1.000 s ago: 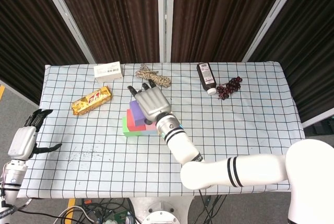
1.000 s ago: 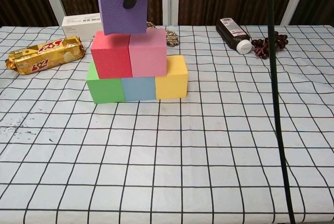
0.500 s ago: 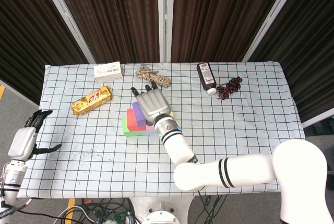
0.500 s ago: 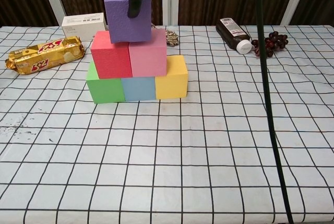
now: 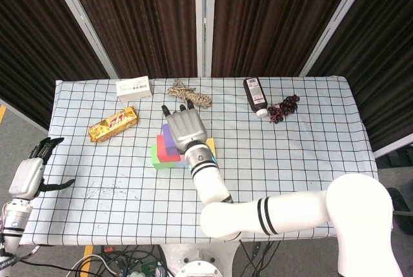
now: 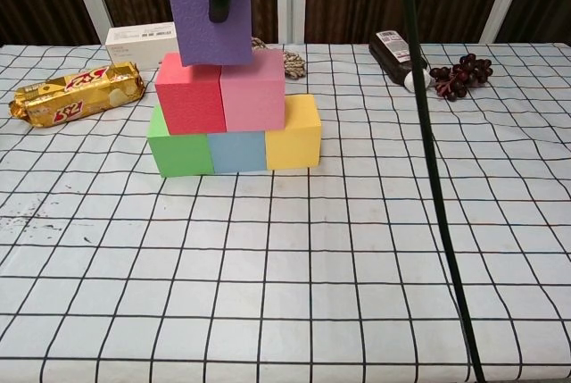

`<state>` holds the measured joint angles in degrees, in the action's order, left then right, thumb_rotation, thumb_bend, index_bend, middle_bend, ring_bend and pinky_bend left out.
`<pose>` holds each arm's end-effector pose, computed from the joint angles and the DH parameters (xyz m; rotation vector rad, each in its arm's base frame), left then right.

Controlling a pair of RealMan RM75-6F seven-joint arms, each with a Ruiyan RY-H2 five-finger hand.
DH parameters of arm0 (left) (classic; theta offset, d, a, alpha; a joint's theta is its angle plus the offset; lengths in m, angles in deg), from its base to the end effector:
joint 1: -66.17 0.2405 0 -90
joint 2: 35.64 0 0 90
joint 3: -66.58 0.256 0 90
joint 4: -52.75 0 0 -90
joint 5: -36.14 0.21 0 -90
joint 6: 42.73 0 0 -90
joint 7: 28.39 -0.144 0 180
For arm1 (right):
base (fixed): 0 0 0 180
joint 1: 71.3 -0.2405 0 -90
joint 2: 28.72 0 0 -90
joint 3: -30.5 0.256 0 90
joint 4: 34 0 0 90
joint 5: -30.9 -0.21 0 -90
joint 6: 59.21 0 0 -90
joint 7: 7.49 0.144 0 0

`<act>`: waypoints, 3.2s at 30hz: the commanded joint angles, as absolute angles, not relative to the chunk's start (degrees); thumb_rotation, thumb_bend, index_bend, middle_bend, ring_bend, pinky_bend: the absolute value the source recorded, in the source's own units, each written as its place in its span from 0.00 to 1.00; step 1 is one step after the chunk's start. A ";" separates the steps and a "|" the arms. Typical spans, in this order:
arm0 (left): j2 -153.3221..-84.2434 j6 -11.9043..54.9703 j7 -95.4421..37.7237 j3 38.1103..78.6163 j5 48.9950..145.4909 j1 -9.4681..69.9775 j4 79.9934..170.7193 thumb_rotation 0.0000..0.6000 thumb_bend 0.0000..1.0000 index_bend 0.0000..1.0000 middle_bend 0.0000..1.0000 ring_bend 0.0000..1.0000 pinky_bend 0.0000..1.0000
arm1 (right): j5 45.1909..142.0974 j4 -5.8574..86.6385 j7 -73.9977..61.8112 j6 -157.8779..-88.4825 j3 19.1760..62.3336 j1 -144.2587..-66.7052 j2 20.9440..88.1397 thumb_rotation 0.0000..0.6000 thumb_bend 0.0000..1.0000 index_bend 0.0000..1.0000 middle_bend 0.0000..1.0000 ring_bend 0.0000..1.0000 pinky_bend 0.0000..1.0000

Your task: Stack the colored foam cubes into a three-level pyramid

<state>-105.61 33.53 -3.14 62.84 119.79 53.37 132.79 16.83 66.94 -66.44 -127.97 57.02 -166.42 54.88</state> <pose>-0.3293 0.2330 0.1334 -1.3363 -1.2031 -1.1343 0.1287 -0.3517 0.0124 1.9299 -0.9427 0.7005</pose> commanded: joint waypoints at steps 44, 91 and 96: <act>-105.94 32.31 -0.54 62.91 119.31 53.46 131.09 1.00 0.00 0.10 0.09 0.00 0.09 | 16.43 61.70 -74.81 -133.19 61.85 -166.47 62.28 1.00 0.11 0.00 0.46 0.14 0.00; -106.40 32.14 0.96 62.77 119.10 53.74 129.41 1.00 0.00 0.10 0.09 0.00 0.10 | 17.52 58.87 -78.78 -134.25 64.41 -165.43 65.89 1.00 0.12 0.00 0.46 0.14 0.00; -106.40 32.06 1.10 62.80 119.09 53.75 129.29 1.00 0.00 0.10 0.09 0.00 0.10 | 17.62 58.44 -79.13 -134.37 64.52 -165.46 66.28 1.00 0.11 0.00 0.46 0.14 0.00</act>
